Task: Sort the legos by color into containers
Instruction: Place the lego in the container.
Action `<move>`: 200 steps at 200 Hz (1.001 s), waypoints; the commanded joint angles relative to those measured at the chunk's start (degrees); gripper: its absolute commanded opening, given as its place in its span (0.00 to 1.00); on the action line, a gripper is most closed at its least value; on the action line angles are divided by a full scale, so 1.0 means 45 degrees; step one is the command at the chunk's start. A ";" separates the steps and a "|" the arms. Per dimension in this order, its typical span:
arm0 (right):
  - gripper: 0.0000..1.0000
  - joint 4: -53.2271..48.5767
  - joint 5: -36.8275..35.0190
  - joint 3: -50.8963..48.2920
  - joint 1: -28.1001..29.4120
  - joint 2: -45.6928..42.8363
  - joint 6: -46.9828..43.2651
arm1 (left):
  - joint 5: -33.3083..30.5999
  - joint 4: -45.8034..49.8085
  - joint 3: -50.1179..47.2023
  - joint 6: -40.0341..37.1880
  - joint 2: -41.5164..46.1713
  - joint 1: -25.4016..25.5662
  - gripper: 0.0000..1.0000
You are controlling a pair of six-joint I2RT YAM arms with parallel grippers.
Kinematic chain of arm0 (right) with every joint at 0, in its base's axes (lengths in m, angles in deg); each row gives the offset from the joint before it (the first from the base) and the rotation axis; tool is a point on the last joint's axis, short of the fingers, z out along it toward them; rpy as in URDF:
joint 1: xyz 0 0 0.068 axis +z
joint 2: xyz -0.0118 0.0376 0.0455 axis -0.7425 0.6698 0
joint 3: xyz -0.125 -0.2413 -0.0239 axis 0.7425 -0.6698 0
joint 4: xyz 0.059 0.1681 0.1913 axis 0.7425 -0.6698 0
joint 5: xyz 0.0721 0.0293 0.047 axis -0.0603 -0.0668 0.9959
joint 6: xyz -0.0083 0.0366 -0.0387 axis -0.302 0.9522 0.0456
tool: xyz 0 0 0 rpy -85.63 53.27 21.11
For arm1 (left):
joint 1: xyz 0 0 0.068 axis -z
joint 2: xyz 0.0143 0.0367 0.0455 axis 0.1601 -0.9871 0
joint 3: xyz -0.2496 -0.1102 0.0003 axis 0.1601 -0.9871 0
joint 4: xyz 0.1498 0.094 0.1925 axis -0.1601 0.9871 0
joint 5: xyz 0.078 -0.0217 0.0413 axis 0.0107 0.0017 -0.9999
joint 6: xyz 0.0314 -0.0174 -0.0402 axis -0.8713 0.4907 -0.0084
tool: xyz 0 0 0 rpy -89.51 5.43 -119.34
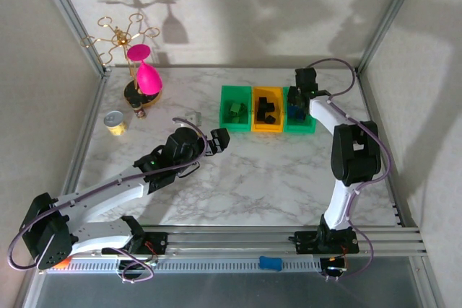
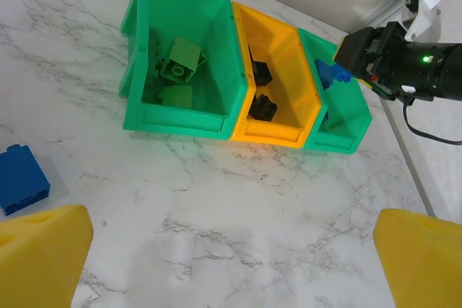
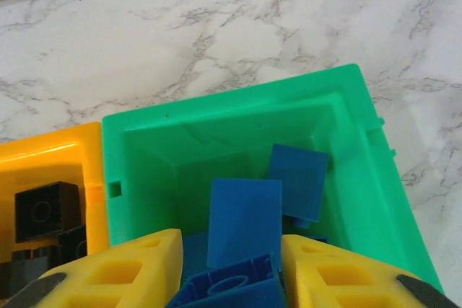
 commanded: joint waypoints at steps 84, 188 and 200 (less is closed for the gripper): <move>0.51 -0.0270 -0.0036 0.0033 -0.0074 -0.0873 -0.0072 | -0.0346 0.0066 -0.0020 -0.0163 0.0657 0.0075 1.00; 0.57 -0.0198 0.0844 -0.1654 0.3535 -0.3147 0.0624 | -0.1878 0.1424 -0.0855 0.0084 0.2218 -0.0086 1.00; 0.58 0.0069 0.1023 -0.1931 0.4338 -0.3232 0.0662 | -0.2072 0.1671 -0.1037 0.0182 0.2564 -0.0096 1.00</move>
